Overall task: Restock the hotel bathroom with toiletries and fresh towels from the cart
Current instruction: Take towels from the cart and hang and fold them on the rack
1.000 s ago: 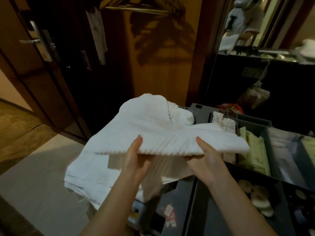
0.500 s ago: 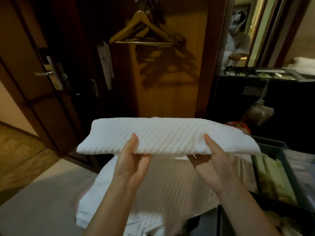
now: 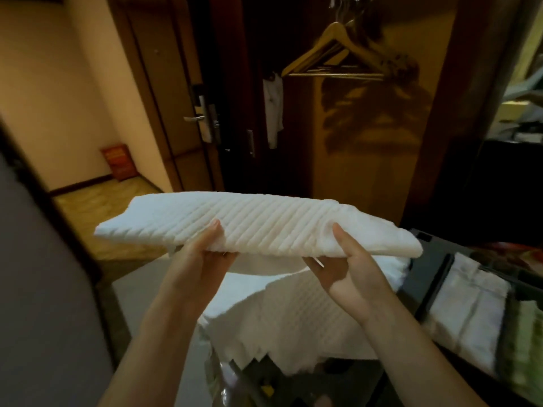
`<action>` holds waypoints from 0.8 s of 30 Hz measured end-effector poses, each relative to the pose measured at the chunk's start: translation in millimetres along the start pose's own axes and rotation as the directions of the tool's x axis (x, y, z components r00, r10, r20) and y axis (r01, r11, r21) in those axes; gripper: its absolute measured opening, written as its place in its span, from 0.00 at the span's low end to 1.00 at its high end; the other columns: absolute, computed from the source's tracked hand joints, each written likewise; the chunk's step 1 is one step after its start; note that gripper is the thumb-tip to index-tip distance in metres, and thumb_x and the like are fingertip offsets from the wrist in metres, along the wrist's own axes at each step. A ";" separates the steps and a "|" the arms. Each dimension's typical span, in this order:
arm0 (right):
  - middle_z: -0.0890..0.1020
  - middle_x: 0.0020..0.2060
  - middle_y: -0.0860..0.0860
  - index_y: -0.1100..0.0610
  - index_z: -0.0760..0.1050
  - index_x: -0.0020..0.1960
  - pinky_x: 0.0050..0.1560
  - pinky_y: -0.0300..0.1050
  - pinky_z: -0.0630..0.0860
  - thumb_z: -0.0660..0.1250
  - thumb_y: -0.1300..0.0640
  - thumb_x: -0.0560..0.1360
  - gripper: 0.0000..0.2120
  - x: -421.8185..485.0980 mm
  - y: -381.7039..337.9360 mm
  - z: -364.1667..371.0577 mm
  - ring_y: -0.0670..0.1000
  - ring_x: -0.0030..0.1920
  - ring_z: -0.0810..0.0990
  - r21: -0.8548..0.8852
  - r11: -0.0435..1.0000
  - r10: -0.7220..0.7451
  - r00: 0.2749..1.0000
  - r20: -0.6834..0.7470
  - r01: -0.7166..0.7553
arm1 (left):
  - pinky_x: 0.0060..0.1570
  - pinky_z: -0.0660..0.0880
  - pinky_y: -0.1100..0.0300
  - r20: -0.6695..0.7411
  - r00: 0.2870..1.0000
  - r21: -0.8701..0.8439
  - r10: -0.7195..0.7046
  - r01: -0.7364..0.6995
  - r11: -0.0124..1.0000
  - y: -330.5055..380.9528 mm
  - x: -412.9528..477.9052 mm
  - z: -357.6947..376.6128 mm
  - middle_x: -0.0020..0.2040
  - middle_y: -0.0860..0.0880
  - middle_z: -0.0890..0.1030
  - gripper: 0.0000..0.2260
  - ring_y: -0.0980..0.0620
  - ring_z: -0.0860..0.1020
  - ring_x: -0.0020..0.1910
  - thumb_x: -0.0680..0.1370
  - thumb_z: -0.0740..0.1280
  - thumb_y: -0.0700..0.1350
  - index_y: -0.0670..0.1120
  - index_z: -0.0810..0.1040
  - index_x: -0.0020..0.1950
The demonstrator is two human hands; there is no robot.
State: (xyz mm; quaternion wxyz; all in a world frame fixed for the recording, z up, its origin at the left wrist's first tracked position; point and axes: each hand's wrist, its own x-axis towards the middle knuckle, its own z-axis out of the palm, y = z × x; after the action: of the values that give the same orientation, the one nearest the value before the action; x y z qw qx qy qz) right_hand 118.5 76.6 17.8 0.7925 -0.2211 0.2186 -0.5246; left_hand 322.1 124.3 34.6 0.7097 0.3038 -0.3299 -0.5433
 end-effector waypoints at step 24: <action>0.79 0.58 0.62 0.59 0.66 0.68 0.47 0.53 0.78 0.68 0.62 0.68 0.29 -149.4 113.3 68.4 0.61 0.56 0.79 -0.356 0.665 0.736 0.657 0.162 -0.657 | 0.48 0.80 0.53 -0.737 0.542 0.225 0.404 -0.367 0.902 22.6 -346.1 19.0 0.54 0.46 0.82 0.21 0.48 0.82 0.51 0.67 0.66 0.39 0.51 0.72 0.59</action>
State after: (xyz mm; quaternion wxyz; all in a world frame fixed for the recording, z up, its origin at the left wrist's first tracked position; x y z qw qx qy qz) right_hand 188.4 263.4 24.4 0.9190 -0.2985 0.2358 -0.1040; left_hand 253.4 464.3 16.1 0.8760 0.4406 -0.0664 -0.1845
